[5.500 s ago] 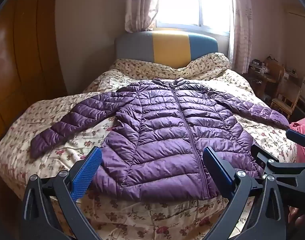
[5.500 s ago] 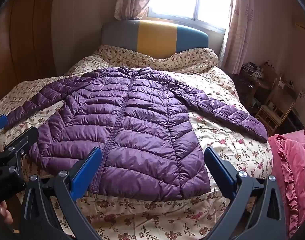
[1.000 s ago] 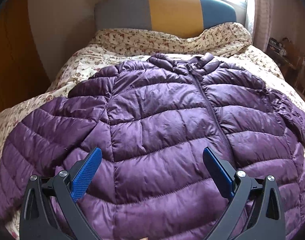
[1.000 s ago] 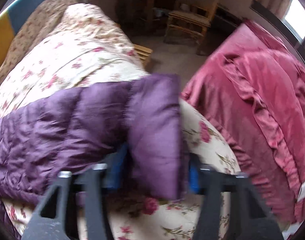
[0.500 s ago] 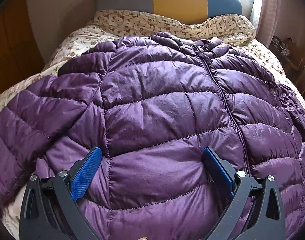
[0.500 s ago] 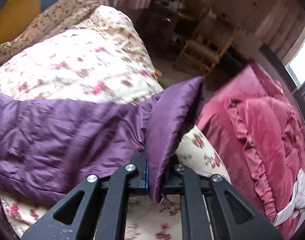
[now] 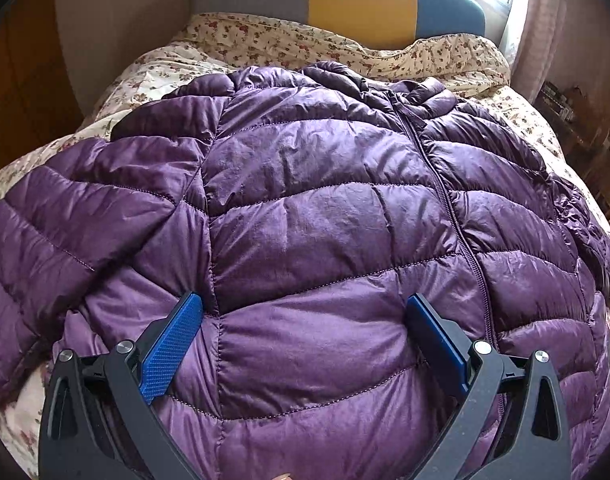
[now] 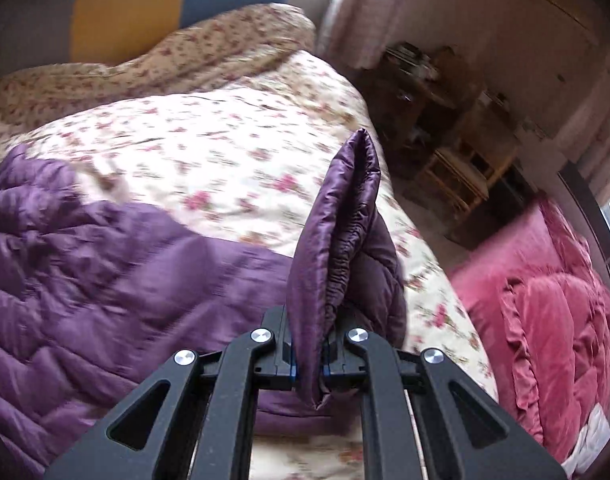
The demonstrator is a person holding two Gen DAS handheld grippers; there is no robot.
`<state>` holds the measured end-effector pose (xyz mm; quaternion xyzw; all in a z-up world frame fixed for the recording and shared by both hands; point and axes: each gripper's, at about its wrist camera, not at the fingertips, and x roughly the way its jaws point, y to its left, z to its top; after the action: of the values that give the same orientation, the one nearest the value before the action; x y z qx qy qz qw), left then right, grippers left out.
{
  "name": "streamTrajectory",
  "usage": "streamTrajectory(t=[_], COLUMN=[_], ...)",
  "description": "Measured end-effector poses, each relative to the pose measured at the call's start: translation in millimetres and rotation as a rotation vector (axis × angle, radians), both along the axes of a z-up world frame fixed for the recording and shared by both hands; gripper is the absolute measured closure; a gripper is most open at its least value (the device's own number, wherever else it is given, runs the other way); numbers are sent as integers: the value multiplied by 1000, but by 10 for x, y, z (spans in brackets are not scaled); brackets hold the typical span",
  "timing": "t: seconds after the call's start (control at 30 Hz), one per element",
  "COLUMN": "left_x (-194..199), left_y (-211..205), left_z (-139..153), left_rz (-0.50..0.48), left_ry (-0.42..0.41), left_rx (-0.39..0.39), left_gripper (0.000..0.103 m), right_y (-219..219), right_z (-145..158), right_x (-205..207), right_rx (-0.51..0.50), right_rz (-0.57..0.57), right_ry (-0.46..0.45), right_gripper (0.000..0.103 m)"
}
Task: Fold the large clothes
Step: 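Lift the sleeve with the right tool and lay it across the jacket body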
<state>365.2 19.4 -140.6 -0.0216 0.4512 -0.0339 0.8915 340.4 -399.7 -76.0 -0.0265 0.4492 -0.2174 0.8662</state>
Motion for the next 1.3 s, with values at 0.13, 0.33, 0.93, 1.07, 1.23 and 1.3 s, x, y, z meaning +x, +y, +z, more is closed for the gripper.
streamTrajectory(t=[0.13, 0.33, 0.93, 1.07, 1.23, 1.3], left_x=[-4, -13, -200, -215, -241, -233], left_y=[-1, 48, 556, 706, 744, 735], left_z=[1, 23, 274, 280, 306, 322], left_rz=[0, 2, 32, 51, 47, 49], left_ry=[-2, -10, -31, -29, -25, -28], left_rx=[-5, -40, -137, -185, -197, -194], left_gripper=[3, 3, 3, 3, 7, 9], right_y=[384, 970, 2982, 3358, 3572, 3559], right_z=[-22, -63, -242, -303, -393, -403], right_x=[137, 265, 525, 495, 410, 384], right_rx=[-27, -72, 36, 65, 51, 38], right_rz=[76, 202, 566, 670, 719, 724], right_ry=[1, -1, 5, 17, 16, 7], right_gripper=[96, 97, 97, 96, 56, 55])
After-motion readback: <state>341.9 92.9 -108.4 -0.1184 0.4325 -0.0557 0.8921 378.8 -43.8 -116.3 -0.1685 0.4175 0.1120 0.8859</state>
